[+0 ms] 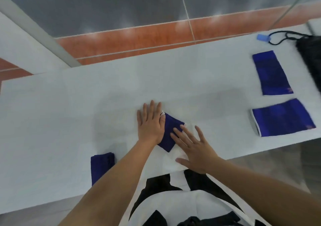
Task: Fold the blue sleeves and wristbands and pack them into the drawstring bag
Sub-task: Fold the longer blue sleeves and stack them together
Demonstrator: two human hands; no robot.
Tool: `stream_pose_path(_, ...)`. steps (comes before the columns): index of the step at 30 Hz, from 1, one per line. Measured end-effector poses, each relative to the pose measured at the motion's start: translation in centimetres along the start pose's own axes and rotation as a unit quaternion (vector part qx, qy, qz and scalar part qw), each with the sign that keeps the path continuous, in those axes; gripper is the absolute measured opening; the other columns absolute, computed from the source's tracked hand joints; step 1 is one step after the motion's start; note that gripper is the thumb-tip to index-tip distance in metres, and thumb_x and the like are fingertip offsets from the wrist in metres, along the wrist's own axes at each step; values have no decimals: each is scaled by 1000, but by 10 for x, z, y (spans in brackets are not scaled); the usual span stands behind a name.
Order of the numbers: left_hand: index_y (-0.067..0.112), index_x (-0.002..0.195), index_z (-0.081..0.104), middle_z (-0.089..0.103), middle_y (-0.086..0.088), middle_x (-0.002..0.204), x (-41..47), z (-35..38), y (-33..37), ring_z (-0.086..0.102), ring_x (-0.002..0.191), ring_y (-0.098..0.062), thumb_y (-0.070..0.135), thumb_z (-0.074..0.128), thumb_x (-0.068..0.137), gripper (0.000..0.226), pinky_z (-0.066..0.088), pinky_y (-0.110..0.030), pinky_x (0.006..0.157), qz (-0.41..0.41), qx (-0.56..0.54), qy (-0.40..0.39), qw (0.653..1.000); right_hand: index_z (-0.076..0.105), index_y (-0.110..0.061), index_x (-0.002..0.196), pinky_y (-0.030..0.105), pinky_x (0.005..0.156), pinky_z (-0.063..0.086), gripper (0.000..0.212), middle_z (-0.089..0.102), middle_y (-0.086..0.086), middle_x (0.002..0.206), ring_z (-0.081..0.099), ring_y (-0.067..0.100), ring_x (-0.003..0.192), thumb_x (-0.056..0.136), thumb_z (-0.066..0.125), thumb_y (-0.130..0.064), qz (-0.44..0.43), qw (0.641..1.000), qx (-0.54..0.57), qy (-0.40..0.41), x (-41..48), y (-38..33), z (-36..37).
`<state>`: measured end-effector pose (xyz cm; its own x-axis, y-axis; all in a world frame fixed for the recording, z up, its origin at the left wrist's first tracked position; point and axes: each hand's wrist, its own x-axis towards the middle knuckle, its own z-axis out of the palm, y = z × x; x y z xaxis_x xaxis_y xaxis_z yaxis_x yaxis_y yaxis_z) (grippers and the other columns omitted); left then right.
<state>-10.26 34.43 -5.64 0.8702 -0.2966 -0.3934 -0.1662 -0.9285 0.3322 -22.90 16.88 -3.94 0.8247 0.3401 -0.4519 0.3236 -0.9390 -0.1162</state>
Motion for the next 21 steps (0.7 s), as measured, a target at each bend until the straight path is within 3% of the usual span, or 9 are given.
stream_pose_path(6, 35, 159, -3, -8, 3, 169, 1, -18, 10, -14, 154, -24, 55, 17, 103, 63, -11, -50, 123, 23, 10, -16, 1000, 5, -36, 159, 60, 118, -5, 74, -4, -5, 167, -8, 25, 153, 95, 25, -69, 70, 996, 46, 37, -22, 7, -17)
stream_pose_path(9, 31, 160, 5, -1, 0, 169, -4, -30, 33, -9, 155, -24, 51, 31, 102, 66, -7, -48, 124, 68, -24, 31, 997, 3, -40, 158, 54, 120, -5, 73, -5, -8, 167, -8, 21, 154, 93, 22, -70, 212, 966, 124, 78, -61, 35, -22)
stream_pose_path(12, 27, 159, 11, 0, -2, 169, -11, -31, 75, -8, 154, -26, 44, 44, 100, 70, -7, -45, 123, 130, -28, 49, 990, 3, -37, 158, 53, 122, -3, 75, -7, -7, 168, -8, 19, 154, 94, 25, -70, 373, 908, 171, 81, -99, 91, -20)
stream_pose_path(16, 27, 160, 4, -12, -3, 168, -23, -8, 135, -16, 153, -26, 42, 45, 99, 75, -10, -43, 122, 206, 23, -35, 978, 1, -32, 158, 58, 120, -2, 77, -9, -3, 168, -11, 22, 154, 96, 29, -67, 506, 836, 211, 23, -132, 176, -6)
stream_pose_path(21, 32, 159, -2, -19, 0, 167, -38, 28, 172, -21, 152, -26, 50, 42, 98, 77, -11, -46, 122, 233, 86, -136, 959, 11, -34, 158, 58, 121, 8, 71, 6, 1, 168, 3, 26, 154, 97, 34, -61, 529, 798, 287, 12, -147, 223, 15)
